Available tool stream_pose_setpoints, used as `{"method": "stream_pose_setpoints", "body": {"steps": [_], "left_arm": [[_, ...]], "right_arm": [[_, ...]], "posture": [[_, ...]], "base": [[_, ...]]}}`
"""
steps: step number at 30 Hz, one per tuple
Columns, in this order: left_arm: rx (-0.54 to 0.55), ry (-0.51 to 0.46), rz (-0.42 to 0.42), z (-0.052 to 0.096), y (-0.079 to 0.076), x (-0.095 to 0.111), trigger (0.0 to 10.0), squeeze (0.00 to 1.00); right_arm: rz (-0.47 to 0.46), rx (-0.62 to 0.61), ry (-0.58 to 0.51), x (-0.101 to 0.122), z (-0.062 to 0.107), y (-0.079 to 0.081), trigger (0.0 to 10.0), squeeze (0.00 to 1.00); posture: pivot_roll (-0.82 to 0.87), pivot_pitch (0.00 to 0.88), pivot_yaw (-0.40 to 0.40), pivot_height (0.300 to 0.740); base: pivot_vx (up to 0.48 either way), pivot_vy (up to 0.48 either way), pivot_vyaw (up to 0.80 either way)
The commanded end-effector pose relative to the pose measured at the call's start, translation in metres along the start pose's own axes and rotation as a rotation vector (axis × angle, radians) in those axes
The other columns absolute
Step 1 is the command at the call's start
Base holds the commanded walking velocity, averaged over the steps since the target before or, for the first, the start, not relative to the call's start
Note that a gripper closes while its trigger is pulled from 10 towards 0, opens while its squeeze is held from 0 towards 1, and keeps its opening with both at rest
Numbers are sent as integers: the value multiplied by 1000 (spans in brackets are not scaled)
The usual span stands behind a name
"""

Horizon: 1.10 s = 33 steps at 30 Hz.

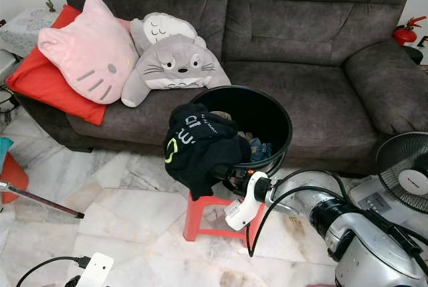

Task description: Hang hanger

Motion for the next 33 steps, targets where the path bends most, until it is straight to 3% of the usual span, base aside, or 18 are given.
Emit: {"method": "stream_pose_setpoints", "body": {"steps": [1, 5, 11, 33], "left_arm": [[7, 7, -13, 1, 2, -4, 10000, 0], [1, 7, -13, 1, 2, -4, 10000, 0], [-2, 4, -16, 1, 1, -4, 10000, 0], [8, 3, -13, 1, 2, -5, 10000, 0]], "right_arm": [[-32, -3, 30, -5, 0, -1, 10000, 0], [-72, 89, 0, 7, 3, 12, 10000, 0], [-86, 108, -9, 12, 3, 15, 10000, 0], [-29, -70, 35, -5, -7, -13, 10000, 0]], "posture": [[55, 73, -36, 736], [55, 73, -36, 736], [55, 75, -35, 736], [57, 74, -38, 736]], "base": [[0, 0, 0], [0, 0, 0], [0, 0, 0], [0, 0, 0]]}}
Point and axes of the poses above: a point about 5 cm out from each wrist's last joint towards the gripper, its own z axis pointing back from the gripper into the wrist, its own x axis along the axis of the wrist's last joint, y = z × x, the point moved 1 cm from there along -z, pointing out of the wrist towards the gripper, and after that the axes turned 14 degrees about z, right-handed, at the moved point
